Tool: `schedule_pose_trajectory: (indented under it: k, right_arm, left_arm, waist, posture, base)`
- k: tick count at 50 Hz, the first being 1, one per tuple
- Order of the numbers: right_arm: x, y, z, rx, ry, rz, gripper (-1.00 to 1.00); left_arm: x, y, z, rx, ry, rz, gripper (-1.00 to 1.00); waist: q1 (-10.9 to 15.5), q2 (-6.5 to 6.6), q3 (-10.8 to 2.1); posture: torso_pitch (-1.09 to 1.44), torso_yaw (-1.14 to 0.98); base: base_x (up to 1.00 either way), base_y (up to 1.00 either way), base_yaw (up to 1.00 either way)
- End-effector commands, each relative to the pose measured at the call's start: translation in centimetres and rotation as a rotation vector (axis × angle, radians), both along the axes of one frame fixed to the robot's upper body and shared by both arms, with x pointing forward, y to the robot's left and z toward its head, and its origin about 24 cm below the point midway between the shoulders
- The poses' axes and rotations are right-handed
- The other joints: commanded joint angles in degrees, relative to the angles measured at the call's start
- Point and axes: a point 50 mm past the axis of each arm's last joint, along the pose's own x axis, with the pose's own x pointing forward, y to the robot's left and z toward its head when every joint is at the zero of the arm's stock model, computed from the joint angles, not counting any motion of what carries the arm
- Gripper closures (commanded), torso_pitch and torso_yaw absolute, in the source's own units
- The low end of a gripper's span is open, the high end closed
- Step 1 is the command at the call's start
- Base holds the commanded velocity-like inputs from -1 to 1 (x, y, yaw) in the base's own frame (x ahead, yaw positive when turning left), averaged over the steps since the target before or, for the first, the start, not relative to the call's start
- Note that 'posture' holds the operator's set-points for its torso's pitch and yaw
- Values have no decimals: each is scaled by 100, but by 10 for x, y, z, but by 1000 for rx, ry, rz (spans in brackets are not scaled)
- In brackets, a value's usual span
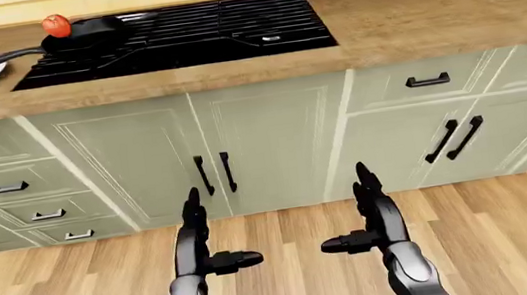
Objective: Pick the tomato from the pan and place it on the plate.
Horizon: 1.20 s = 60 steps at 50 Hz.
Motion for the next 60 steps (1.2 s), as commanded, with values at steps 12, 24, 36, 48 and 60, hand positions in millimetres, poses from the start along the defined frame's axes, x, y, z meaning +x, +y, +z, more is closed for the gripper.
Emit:
schedule_pose_trajectory:
  k: [12,24,36,48,60]
  right_arm:
    - [8,1,29,-1,-159,14,-100]
    - [-5,18,146,-96,-441,3,-100]
    - [1,6,316,-133,-669,40,-100]
    - [-4,3,365,-130,-770,112,-100]
    - [7,13,340,-180,-771,151,-100]
  left_arm:
    - [9,0,30,12,-167,-6,-100]
    - [0,28,134,-101,-407,84,-100]
    - [4,37,298,-112,-660,19,-100]
    - [-4,59,347,-191,-750,62,-100]
    - [-21,83,360,-143,-824,123,-100]
  waist:
    - [47,-32,-436]
    - [45,-3,-539]
    - [32,86,-406]
    - [-12,176,-178]
    - [-20,211,-274]
  posture:
    - [0,0]
    - [0,0]
    - [0,0]
    - [0,0]
    - [0,0]
  base:
    - [0,0,0]
    - [0,0,0]
    - [0,0,0]
    - [0,0,0]
    - [0,4,0]
